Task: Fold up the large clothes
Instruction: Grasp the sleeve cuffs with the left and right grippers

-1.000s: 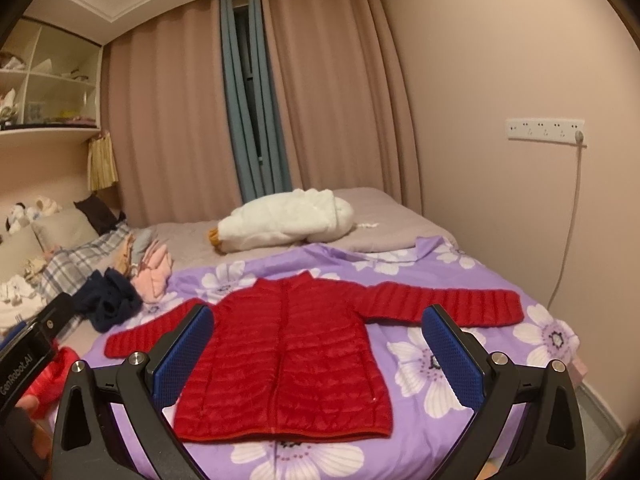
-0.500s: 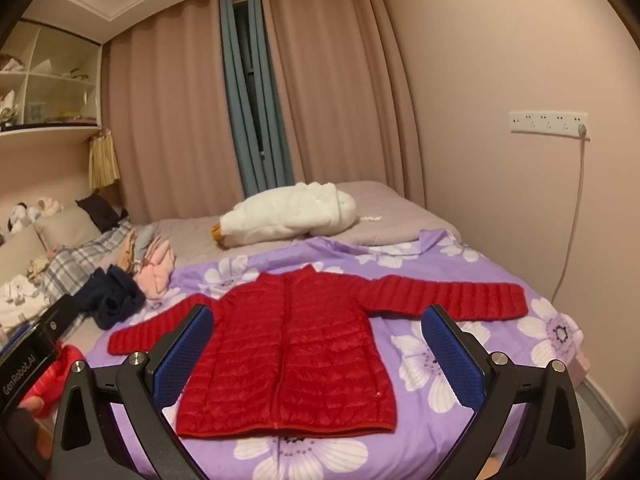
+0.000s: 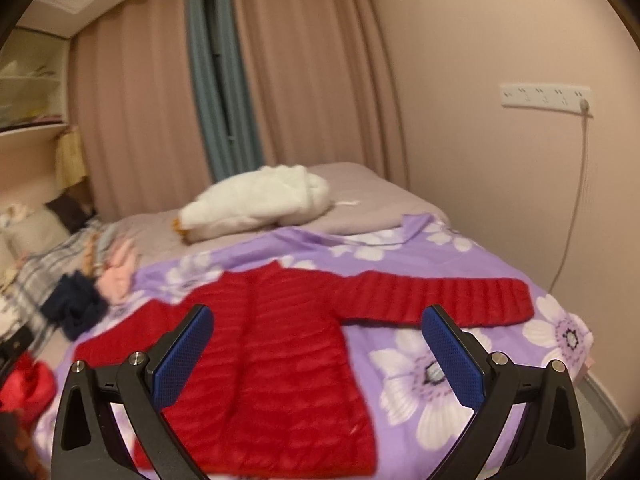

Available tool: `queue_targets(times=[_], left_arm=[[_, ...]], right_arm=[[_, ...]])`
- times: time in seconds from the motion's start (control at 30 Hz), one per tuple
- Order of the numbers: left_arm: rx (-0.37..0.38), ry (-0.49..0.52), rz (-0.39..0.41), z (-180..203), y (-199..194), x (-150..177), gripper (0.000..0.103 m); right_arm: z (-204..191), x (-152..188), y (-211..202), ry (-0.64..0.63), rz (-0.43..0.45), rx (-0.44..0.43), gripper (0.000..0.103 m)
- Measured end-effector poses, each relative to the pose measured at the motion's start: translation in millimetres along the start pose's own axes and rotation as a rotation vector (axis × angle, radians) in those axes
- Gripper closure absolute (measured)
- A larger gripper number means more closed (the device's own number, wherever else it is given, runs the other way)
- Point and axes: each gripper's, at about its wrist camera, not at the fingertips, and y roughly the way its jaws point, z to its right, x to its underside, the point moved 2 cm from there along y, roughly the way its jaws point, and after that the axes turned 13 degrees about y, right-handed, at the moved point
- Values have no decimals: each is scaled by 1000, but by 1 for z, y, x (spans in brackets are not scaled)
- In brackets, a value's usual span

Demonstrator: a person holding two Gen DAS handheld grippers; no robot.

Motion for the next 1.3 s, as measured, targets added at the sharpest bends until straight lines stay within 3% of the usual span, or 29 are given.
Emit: queue_targets(times=[0.1,0.27,0.37,0.53,0.63,0.77,0.83,0.97,1.0,1.07,1.1,1.13,1.2,1.3], left_arm=[[70,-42,-77,-17,64,4,1],[77,-112,-271,-48,180,27,9],[168,-175,-353,-60,233,46,15],[310,-265,-615,-55,315,92,28],[287,-204,-547,-48,311,91,31],[170,7,-577,-27,299,94,52],[129,70,-596,-20,294,97,62],[108,13,-615,-24,284,106,76],[110,4,-616,-26,281,107,78],[95,26,-613,-26,269,111,82],[88,42,-609,-25,265,112,84],[80,54,-598,-26,257,114,84],[62,68,-572,-31,249,117,87],[28,80,-566,-40,251,115,88]], right_arm=[[30,-15,43,23,-26,68,0],[87,-36,125,65,-112,214,0],[132,-44,168,119,-175,299,0],[209,-51,201,288,-250,395,0],[244,-48,196,382,-269,446,0],[280,-35,188,476,-287,486,0],[296,-26,186,546,-282,465,0],[310,-5,179,693,-253,347,0],[308,-4,178,685,-233,338,3],[299,-7,176,644,-221,320,39],[299,-7,176,641,-233,339,69],[299,-7,178,651,-256,349,80],[292,-12,174,658,-252,347,90],[258,-35,160,563,-182,382,93]])
